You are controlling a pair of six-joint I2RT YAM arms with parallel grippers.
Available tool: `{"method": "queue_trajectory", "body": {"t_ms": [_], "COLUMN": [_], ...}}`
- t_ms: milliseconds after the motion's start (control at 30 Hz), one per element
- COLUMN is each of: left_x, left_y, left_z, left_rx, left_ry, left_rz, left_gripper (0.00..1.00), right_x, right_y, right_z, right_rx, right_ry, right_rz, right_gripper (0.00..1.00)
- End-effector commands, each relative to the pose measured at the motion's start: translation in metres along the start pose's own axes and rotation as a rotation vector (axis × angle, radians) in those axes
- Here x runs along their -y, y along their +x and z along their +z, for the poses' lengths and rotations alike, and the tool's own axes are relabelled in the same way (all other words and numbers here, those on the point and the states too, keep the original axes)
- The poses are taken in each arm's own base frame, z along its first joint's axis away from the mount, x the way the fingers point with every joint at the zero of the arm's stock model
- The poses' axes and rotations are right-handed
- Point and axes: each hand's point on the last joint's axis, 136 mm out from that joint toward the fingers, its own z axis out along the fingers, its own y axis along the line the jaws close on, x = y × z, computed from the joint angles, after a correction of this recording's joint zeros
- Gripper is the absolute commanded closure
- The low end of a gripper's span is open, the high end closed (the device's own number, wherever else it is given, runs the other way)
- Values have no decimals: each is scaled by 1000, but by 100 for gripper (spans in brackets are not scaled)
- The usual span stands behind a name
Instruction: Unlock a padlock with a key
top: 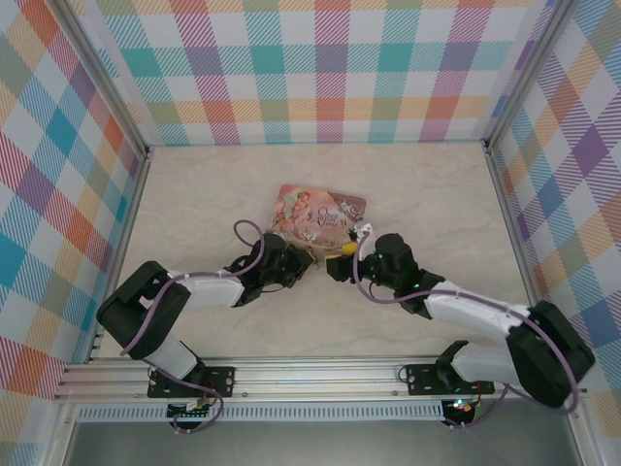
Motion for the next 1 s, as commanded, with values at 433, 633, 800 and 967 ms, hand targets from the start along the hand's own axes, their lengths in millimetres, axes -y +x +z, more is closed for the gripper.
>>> {"method": "queue_trajectory", "body": {"t_ms": [433,633,800,967], "left_x": [33,40,47,48], "left_y": [0,1,1,2], "left_z": [-3,-2,-2,-2], "left_rx": [-14,-29,-39,-44], "left_ry": [20,27,42,41], "left_rz": [-48,-75,-86,-90], "left_gripper": [100,100,100,100], "right_x": [21,10,0,-1], "right_y": [-50,-23,12,28], "right_z": [-41,-28,-11,8], "right_rx": [77,18,-16,-39], "right_ry": [222,276,246,257], "right_rz": [-629,-1029,-1225,-1250], "right_gripper": [5,11,11,22]}}
